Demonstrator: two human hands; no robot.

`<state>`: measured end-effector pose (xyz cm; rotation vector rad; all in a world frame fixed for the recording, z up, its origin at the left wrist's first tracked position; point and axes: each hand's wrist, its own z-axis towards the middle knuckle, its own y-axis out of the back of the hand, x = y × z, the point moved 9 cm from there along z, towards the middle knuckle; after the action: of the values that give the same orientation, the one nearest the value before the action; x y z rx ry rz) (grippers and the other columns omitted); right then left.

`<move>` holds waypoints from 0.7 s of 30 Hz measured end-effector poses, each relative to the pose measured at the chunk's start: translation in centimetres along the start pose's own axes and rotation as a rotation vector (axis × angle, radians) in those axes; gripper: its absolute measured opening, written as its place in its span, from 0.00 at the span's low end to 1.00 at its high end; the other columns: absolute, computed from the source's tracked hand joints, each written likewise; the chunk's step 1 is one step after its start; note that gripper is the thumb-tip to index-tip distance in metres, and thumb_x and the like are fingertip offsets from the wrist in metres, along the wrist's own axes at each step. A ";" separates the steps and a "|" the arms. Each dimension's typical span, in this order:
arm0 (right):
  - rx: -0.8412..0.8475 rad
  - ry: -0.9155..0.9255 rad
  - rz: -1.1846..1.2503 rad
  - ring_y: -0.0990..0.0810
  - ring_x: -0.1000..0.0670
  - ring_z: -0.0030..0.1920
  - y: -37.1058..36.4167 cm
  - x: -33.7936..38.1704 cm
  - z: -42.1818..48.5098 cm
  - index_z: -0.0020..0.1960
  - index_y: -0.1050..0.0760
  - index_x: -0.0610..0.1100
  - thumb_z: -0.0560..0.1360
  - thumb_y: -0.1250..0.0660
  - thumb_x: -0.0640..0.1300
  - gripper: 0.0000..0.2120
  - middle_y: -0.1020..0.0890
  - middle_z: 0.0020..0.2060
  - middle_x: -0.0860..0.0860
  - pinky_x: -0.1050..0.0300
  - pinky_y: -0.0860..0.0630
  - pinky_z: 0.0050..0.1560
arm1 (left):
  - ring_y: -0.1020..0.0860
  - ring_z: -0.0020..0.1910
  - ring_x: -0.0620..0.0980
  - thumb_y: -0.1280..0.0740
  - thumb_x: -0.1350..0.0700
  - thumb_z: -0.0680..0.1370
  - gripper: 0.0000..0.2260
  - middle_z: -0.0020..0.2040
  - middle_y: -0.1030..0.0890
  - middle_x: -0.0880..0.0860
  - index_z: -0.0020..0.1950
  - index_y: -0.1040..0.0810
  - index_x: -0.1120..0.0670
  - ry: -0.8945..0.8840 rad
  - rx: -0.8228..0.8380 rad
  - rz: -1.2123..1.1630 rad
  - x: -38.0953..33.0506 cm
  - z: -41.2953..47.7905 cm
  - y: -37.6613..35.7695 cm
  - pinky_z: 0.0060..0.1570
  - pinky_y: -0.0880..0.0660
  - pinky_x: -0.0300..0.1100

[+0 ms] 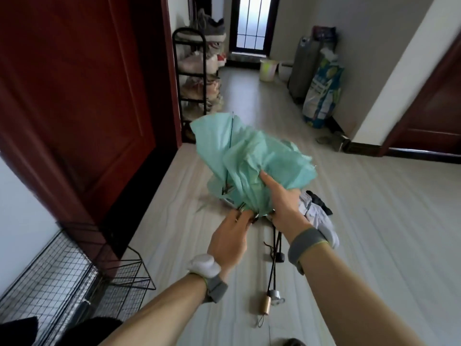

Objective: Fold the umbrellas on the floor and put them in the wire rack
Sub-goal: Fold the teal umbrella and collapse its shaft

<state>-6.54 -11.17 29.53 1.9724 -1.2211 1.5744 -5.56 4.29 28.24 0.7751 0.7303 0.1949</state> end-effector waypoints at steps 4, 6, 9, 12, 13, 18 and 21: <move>-0.047 -0.154 0.175 0.14 0.36 0.51 3.5 -1.7 2.0 0.62 0.22 0.37 0.60 0.21 0.39 0.31 0.14 0.53 0.39 0.32 0.17 0.48 | 0.27 0.41 0.44 0.42 0.52 0.84 0.02 0.46 0.26 0.43 0.56 0.31 0.48 0.022 0.213 -0.074 -1.3 -1.0 -1.1 0.40 0.26 0.45; -0.032 -0.206 0.208 0.15 0.35 0.52 4.7 -2.2 2.8 0.62 0.22 0.37 0.54 0.26 0.40 0.35 0.15 0.55 0.40 0.29 0.21 0.53 | 0.24 0.41 0.41 0.37 0.47 0.80 0.04 0.43 0.22 0.44 0.50 0.29 0.46 0.184 0.314 -0.216 -0.2 -1.0 -1.4 0.39 0.26 0.42; 0.012 -0.236 0.217 0.18 0.37 0.48 5.1 -1.9 1.9 0.56 0.22 0.41 0.61 0.34 0.40 0.23 0.18 0.51 0.39 0.37 0.21 0.57 | 0.21 0.42 0.51 0.31 0.47 0.74 0.08 0.46 0.17 0.53 0.44 0.27 0.49 0.668 0.264 -0.672 3.4 -0.5 -1.6 0.41 0.27 0.46; 0.092 -0.217 0.242 0.21 0.40 0.41 4.3 -1.3 0.4 0.49 0.24 0.41 0.63 0.39 0.40 0.15 0.20 0.42 0.41 0.46 0.22 0.51 | 0.21 0.45 0.54 0.36 0.43 0.80 0.13 0.50 0.20 0.56 0.50 0.25 0.53 0.994 0.184 -0.962 5.7 -0.3 -1.6 0.44 0.26 0.46; 0.128 -0.221 0.253 0.21 0.40 0.40 3.9 -1.4 0.1 0.46 0.24 0.41 0.62 0.40 0.41 0.14 0.20 0.41 0.41 0.47 0.22 0.49 | 0.21 0.47 0.55 0.38 0.41 0.81 0.15 0.51 0.20 0.55 0.54 0.25 0.53 1.036 0.173 -1.008 6.1 0.0 -1.4 0.46 0.25 0.47; 0.212 -0.256 0.208 0.19 0.40 0.44 2.2 -2.5 -0.4 0.48 0.20 0.40 0.67 0.38 0.46 0.15 0.17 0.44 0.40 0.45 0.22 0.54 | 0.22 0.33 0.54 0.40 0.55 0.81 0.10 0.41 0.24 0.55 0.59 0.26 0.57 0.980 0.130 -1.068 6.6 1.9 0.1 0.36 0.23 0.45; 0.211 -0.275 0.082 0.18 0.39 0.47 1.2 -3.4 -0.2 0.53 0.19 0.38 0.77 0.40 0.44 0.14 0.16 0.48 0.38 0.42 0.22 0.58 | 0.27 0.26 0.49 0.42 0.62 0.84 0.09 0.35 0.25 0.54 0.46 0.26 0.56 0.880 0.026 -1.034 6.0 3.0 1.5 0.22 0.31 0.35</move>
<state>-7.69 -10.36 26.17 2.3647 -1.2971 1.5656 1.08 6.14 27.60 0.2203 1.8735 -0.4506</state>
